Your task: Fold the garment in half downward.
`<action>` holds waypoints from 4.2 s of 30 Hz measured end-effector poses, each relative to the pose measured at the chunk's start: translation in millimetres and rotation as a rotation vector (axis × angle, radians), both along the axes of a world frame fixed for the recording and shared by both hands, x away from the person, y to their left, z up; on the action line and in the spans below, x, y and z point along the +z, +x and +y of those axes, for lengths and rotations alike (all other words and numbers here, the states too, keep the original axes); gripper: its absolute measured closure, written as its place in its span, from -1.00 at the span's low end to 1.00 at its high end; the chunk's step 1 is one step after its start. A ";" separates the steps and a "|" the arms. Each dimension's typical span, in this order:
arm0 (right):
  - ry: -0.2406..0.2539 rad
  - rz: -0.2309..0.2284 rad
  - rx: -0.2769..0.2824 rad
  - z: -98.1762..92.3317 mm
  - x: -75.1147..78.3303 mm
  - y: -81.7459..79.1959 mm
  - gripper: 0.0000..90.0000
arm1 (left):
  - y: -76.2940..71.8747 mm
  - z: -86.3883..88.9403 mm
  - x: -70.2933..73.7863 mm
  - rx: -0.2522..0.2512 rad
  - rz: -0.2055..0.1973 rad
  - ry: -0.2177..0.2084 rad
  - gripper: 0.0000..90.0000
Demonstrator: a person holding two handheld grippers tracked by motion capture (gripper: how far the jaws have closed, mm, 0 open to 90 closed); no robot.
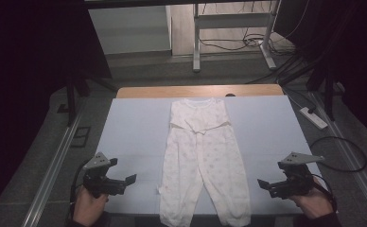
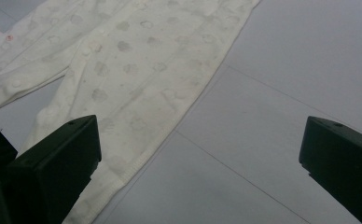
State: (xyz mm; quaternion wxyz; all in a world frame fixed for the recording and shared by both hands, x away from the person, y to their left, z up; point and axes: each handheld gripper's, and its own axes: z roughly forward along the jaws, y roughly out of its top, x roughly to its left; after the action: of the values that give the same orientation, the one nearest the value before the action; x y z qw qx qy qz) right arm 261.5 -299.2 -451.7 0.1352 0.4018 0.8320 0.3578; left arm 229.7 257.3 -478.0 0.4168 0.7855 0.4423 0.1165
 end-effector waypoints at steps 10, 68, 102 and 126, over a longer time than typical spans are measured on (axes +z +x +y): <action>0.007 -0.011 0.018 4.7 1.1 4.4 -1.00 | 5.3 -2.5 -0.4 -0.005 0.008 0.001 -1.00; 0.000 0.001 0.071 35.7 -1.0 60.8 -1.00 | 69.9 -27.7 -1.0 -0.079 0.017 0.006 -1.00; 0.014 0.055 0.042 48.3 -5.1 112.6 -1.00 | 126.8 -47.1 -1.4 -0.116 0.031 0.020 -1.00; -0.019 0.043 0.012 65.9 -7.1 150.4 -1.00 | 171.7 -67.9 -0.6 -0.113 0.073 0.063 -1.00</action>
State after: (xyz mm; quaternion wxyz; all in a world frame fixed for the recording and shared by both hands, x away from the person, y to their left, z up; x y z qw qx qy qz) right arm 411.8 -233.2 -458.8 0.1190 0.4028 0.8406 0.3420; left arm 401.4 189.4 -478.6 0.3816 0.8255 0.4084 0.0780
